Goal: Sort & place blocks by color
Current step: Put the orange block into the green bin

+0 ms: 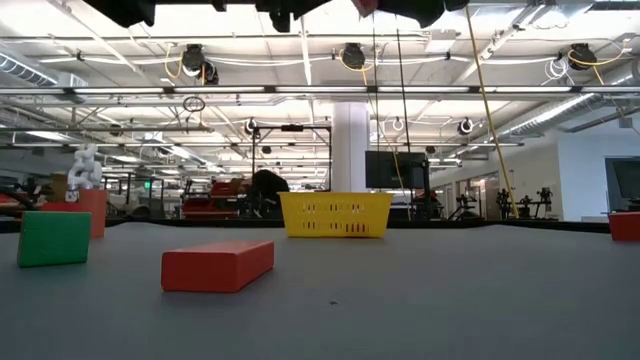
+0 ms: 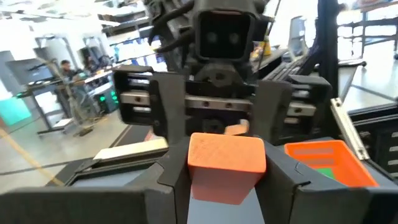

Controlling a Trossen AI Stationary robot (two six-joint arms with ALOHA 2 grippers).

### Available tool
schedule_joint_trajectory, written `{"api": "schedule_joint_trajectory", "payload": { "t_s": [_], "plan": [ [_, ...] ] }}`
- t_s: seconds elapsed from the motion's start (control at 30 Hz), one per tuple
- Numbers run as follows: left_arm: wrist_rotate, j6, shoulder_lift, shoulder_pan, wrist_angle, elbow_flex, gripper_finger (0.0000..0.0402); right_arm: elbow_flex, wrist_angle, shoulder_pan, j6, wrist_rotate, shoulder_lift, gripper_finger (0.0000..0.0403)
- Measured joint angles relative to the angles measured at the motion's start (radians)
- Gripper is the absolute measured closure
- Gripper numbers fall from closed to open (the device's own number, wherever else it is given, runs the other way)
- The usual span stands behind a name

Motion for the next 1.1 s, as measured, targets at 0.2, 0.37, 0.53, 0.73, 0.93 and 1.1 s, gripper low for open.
{"api": "schedule_joint_trajectory", "payload": {
  "t_s": [0.2, 0.37, 0.53, 0.73, 0.93, 1.1],
  "plan": [
    [-0.041, -0.068, -0.12, -0.011, -0.181, 0.0, 0.0272, 0.0, -0.09, 0.0, 0.003, 0.001, 0.0, 0.016],
    [-0.084, -0.196, -0.284, -0.091, -0.476, 0.0, 0.0272, 0.0, -0.132, 0.001, -0.003, 0.054, -0.01, 0.014],
    [-0.169, -0.378, -0.363, -0.253, -0.694, 0.002, 0.0272, 0.001, -0.18, 0.0, 0.001, 0.086, -0.043, 0.0137],
    [-0.217, -0.736, -0.342, -0.439, -0.972, 0.075, 0.0272, 0.001, -0.269, 0.001, 0.056, 0.106, -0.076, 0.014],
    [-0.157, -1.061, -0.232, -0.556, -1.291, 0.231, 0.0272, 0.001, -0.281, 0.001, 0.079, 0.105, -0.079, 0.014],
    [-0.021, -1.251, -0.107, -0.612, -1.438, 0.319, 0.0272, 0.001, -0.278, 0.001, 0.079, 0.105, -0.079, 0.014]
  ]
}}
